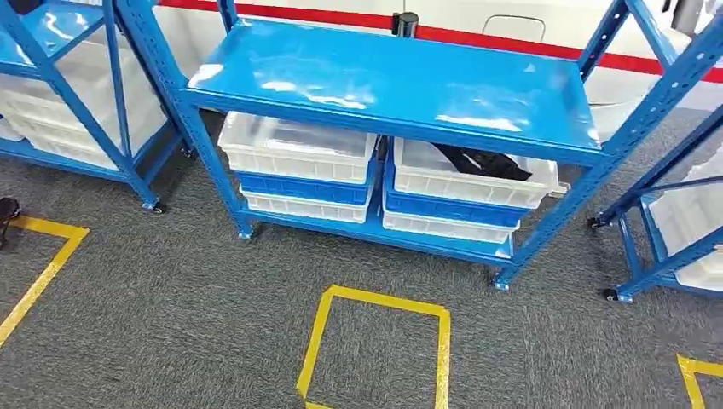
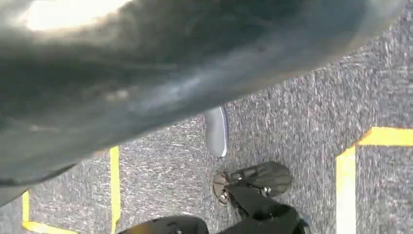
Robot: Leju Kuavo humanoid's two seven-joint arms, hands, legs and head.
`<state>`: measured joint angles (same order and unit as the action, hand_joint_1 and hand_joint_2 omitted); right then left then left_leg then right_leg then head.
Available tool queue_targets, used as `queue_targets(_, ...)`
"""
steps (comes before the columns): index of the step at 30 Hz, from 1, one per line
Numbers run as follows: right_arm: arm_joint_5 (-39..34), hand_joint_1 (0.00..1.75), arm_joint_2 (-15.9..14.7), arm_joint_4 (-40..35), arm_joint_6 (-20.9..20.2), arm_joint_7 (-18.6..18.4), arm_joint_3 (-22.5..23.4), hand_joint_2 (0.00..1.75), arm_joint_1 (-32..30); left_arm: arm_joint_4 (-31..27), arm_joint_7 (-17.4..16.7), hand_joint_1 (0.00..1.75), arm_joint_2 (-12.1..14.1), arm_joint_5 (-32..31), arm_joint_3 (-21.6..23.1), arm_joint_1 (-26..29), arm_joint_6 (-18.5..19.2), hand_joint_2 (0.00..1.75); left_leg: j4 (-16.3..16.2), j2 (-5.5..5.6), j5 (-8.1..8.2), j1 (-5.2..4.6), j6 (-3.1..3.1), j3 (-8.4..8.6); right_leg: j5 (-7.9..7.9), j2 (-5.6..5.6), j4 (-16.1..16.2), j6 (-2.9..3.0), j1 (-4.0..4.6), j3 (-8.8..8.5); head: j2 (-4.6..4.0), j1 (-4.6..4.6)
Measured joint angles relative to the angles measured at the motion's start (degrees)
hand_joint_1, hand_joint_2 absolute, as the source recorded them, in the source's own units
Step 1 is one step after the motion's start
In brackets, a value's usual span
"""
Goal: Take the parts from the cabinet and place them on the table.
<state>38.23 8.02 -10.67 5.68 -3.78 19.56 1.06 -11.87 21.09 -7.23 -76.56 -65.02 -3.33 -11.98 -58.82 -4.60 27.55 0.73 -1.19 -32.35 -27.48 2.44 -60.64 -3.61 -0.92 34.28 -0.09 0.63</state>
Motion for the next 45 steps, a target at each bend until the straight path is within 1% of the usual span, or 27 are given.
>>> queue_targets(1, 0.0, 0.0, 0.0, 0.0, 0.0, 0.0, 0.0, 0.0, 0.3, 0.0, 0.0, 0.0, 0.0, 0.0, 0.0, 0.0, 0.0, 0.0, -0.1, -0.5, 0.28, -0.6, 0.41, 0.14, 0.15, 2.66, 2.7, 0.4, 0.44, -1.45, 0.0, -0.15)
queue_targets(2, 0.0, 0.0, 0.0, 0.0, 0.0, 0.0, 0.0, 0.0, 0.4, 0.0, 0.0, 0.0, 0.0, 0.0, 0.0, 0.1, 0.0, 0.0, -0.1, -1.17, 0.51, -0.68, 0.81, 0.17, 0.65, 1.91, 2.7, 0.79, 0.46, -1.77, 0.0, 0.02)
queue_targets(3, 0.0, 0.0, 0.0, 0.0, 0.0, 0.0, 0.0, 0.0, 0.3, 0.0, 0.0, 0.0, 0.0, 0.0, 0.0, 0.0, 0.0, 0.0, -0.1, -1.64, 0.53, -0.65, 1.06, 0.54, 0.89, 1.26, 2.6, 1.18, 0.52, -1.24, 0.0, 0.2)
queue_targets(4, 0.0, 0.0, 0.0, 0.0, 0.0, 0.0, 0.0, 0.0, 0.2, 0.0, 0.0, 0.0, 0.0, 0.0, 0.0, -0.1, 0.0, 0.0, 0.1, -2.28, 0.57, -0.45, 1.33, 0.93, 0.82, 0.65, 2.5, 1.35, 0.76, -0.89, 0.0, 0.02)
queue_targets(5, 0.0, 0.0, -0.1, 0.0, 0.0, 0.0, 0.0, 0.0, 0.2, 0.0, 0.0, 0.0, 0.0, 0.0, 0.0, -0.4, 0.0, 0.0, 0.3, -2.91, 0.75, -0.4, 1.77, 1.4, 0.86, -0.17, 2.8, 1.78, 0.75, -1.07, 0.0, 0.02)
queue_targets(6, 0.0, 0.0, -0.1, 0.0, 0.0, 0.0, 0.0, 0.0, 0.2, 0.0, 0.0, 0.0, 0.0, 0.1, 0.0, -0.4, 0.0, 0.0, -0.1, -2.36, 1.24, -0.03, 2.22, 1.48, 1.15, -0.9, 3.3, 2.2, -0.52, -2.08, 0.0, 0.07)
queue_targets(7, 0.0, 0.0, 0.0, 0.0, 0.0, 0.0, 0.0, 0.0, 0.1, 0.0, 0.0, 0.0, 0.0, 0.1, 0.0, -0.4, 0.0, 0.0, -1.9, 0.6, 2.6, 0.1, 2.41, 1.12, 1.28, -1.46, 3.2, 2.45, -0.38, -2.32, 0.0, 0.57)
queue_targets(8, 0.0, 0.0, 0.0, 0.0, 0.0, 0.0, 0.0, 0.0, 0.1, 0.0, 0.0, 0.0, 0.0, 0.2, 0.0, -0.4, 0.0, 0.0, -5.7, 2.86, 4.95, 0.21, 2.46, -0.51, 1.28, -1.88, 3.2, 2.71, -0.42, -2.33, 0.0, 0.74)
queue_targets(9, 0.0, 0.0, 0.0, 0.0, 0.0, 0.0, 0.0, 0.0, 0.2, 0.0, 0.0, 0.0, 0.0, 0.2, 0.0, -0.3, 0.0, 0.0, -10.3, 3.97, 7.23, 0.19, 2.57, -2.65, 1.26, -2.63, 3.2, 2.76, -0.43, -2.34, 0.0, 0.88)
queue_targets(10, 0.0, 0.0, 0.0, 0.0, 0.0, 0.0, 0.0, 0.0, 0.2, 0.0, 0.0, 0.0, 0.0, 0.2, 0.0, -0.2, 0.0, 0.0, -14.9, 4.51, 9.13, 0.19, 2.71, -4.99, 1.23, -3.5, 3.2, 2.8, -0.36, -2.34, 0.0, 0.85)
queue_targets(11, 0.2, 0.0, 0.1, 0.0, 0.0, 0.2, 0.0, 0.0, 0.2, 0.0, 0.0, 0.0, 0.0, 0.2, 0.0, -0.1, 0.0, 0.0, -17.8, 4.7, 9.58, 0.2, 2.77, -6.66, 1.18, -4.01, 3.2, 2.87, -0.31, -2.42, 0.0, 0.9)
queue_targets(12, 0.4, 0.0, 0.0, 0.0, 0.4, 0.6, 0.0, 0.0, 0.1, 0.0, 0.0, 0.0, 0.0, 0.4, 0.0, 0.0, 0.0, 0.0, -17.5, 4.76, 8.33, 0.22, 2.77, -6.89, 1.12, -4.63, 3.2, 2.93, -0.31, -2.59, 0.0, 0.85)
queue_targets(13, 0.6, 0.0, 0.0, 0.0, 0.6, 0.8, 0.0, 0.0, 0.0, 0.0, 0.0, 0.0, 0.0, 0.4, 0.0, 0.0, 0.0, 0.0, -15.0, 4.77, 6.15, 0.33, 2.81, -6.13, 1.04, -5.13, 3.1, 2.98, -0.36, -2.77, 0.0, 0.92)
queue_targets(14, 0.8, 0.0, 0.0, 0.0, 0.9, 0.8, 0.0, 0.0, -0.1, 0.0, 0.0, 0.0, 0.0, 0.5, 0.0, 0.0, -0.1, 0.0, -10.3, 4.79, 3.11, 0.54, 2.81, -4.24, 0.96, -5.59, 3.1, 3.01, -0.42, -3.07, 0.0, 0.9)
queue_targets(15, 1.1, 0.0, 0.0, 0.0, 1.1, 0.8, 0.0, 0.0, -0.1, 0.0, 0.0, 0.0, 0.1, 0.5, 0.0, 0.0, -0.2, 0.0, -5.2, 4.94, 0.35, 0.77, 2.87, -2.05, 0.67, -5.92, 3.1, 2.66, -0.46, -3.37, 0.0, 0.9)
queue_targets(16, 1.2, 0.0, 0.0, 0.0, 1.1, 0.9, 0.0, 0.0, -0.1, 0.0, 0.1, 0.0, 0.1, 0.5, 0.0, 0.0, -0.2, 0.0, -1.7, 5.74, -0.62, 1.09, 3.02, -0.74, 0.43, -6.11, 3.0, 2.3, -0.33, -3.08, 0.0, 1.01)
queue_targets(17, 1.2, 0.0, 0.0, 0.0, 1.2, 1.0, 0.0, 0.0, 0.1, 0.1, 0.2, 0.0, -0.1, 0.5, 0.0, -0.1, -0.2, 0.0, -0.6, 6.35, -0.1, 0.86, 2.88, -0.48, 0.12, -6.3, 2.3, 1.87, 0.31, -2.98, 0.0, 1.16)
queue_targets(18, 1.2, 0.0, 0.0, 0.0, 1.2, 1.1, 0.0, 0.0, 0.1, 0.1, 0.2, 0.0, -0.1, 0.5, 0.0, -0.1, -0.1, 0.0, -0.7, 6.21, -0.32, 0.87, 2.49, -0.76, 0.24, -6.33, 2.5, 1.7, 0.14, -2.67, 0.0, 1.03)
queue_targets(19, 1.2, 0.0, -0.2, 0.0, 1.2, 1.2, 0.0, 0.0, 0.0, 0.1, 0.2, 0.0, -0.2, 0.5, 0.0, -0.1, 0.0, 0.0, -0.6, 6.2, -0.43, 0.87, 2.48, -0.86, 0.12, -6.35, 2.4, 2.66, 0.16, -2.39, 0.0, 1.12)
queue_targets(20, 1.2, 0.0, -0.2, 0.0, 1.2, 1.2, 0.0, 0.0, -0.1, 0.1, 0.2, 0.0, -0.2, 0.5, 0.0, 0.0, 0.3, 0.0, -0.6, 6.24, -0.43, 0.77, 2.47, -0.89, 0.2, -6.3, 2.6, 2.78, 0.09, -2.3, 0.0, 0.88)
queue_targets(22, 1.4, 0.0, -0.2, 0.0, 1.2, 1.2, 0.0, 0.0, -0.2, 0.1, 0.2, 0.0, -0.1, 0.9, 0.0, 0.0, 1.1, 0.0, -0.6, 6.36, -0.42, 0.53, 2.34, -0.91, 0.23, -6.21, 3.0, 2.69, -0.01, -2.33, 0.0, 0.77)
queue_targets(25, 1.5, 0.0, -0.2, 0.0, 1.2, 1.2, 0.0, 0.0, 0.0, 0.1, 0.4, 0.0, 0.0, 0.9, 0.0, 0.0, 1.8, 0.0, -0.6, 6.4, -0.33, 0.27, 1.96, -0.92, 0.34, -6.19, 3.3, 2.46, -0.22, -2.41, 0.0, 0.79)
queue_targets(28, 1.5, 0.0, -0.2, 0.0, 1.2, 1.3, 0.0, 0.0, 0.0, 0.1, 0.5, 0.0, -0.1, 0.9, 0.0, 0.0, 2.2, 0.0, -0.7, 6.39, -0.37, 0.1, 1.89, -1.03, 0.5, -6.19, 3.3, 2.12, -0.31, -2.66, 0.0, 0.81)
queue_targets(32, 1.7, 0.0, -0.2, 0.0, 1.2, 1.4, 0.0, 0.0, 0.0, 0.1, 0.5, 0.0, 0.0, 0.9, 0.0, 0.0, 2.2, 0.0, -0.7, 6.36, -0.43, 0.09, 1.79, -1.12, 0.55, -6.2, 3.3, 1.27, -0.32, -2.71, 0.0, 0.83)
queue_targets(41, 2.1, 0.0, -0.2, 0.0, 1.2, 1.7, 0.0, 0.0, 0.0, 0.0, 0.7, 0.0, 0.0, 0.9, 0.0, 0.0, 2.1, 0.0, -0.6, 6.32, -0.47, 0.54, 1.78, -0.99, 0.55, -6.19, 3.3, 1.3, 0.17, -2.7, 0.0, 0.81)
queue_targets(43, 2.1, 0.0, -0.3, 0.0, 1.2, 1.8, 0.0, 0.0, 0.0, 0.0, 0.7, 0.0, 0.0, 0.9, 0.0, 0.0, 2.1, 0.0, -0.6, 6.32, -0.48, 0.56, 1.79, -0.98, 0.55, -6.19, 3.3, 1.3, 0.2, -2.7, 0.0, 0.83)
queue_targets(45, 2.1, 0.0, -0.2, 0.0, 1.2, 1.9, 0.0, 0.0, 0.0, 0.0, 0.8, 0.0, 0.1, 0.9, 0.0, 0.0, 2.1, 0.0, -0.8, 6.37, -0.4, 0.41, 1.63, -1.04, 0.64, -6.2, 3.4, 1.16, -0.05, -2.78, 0.0, 0.81)
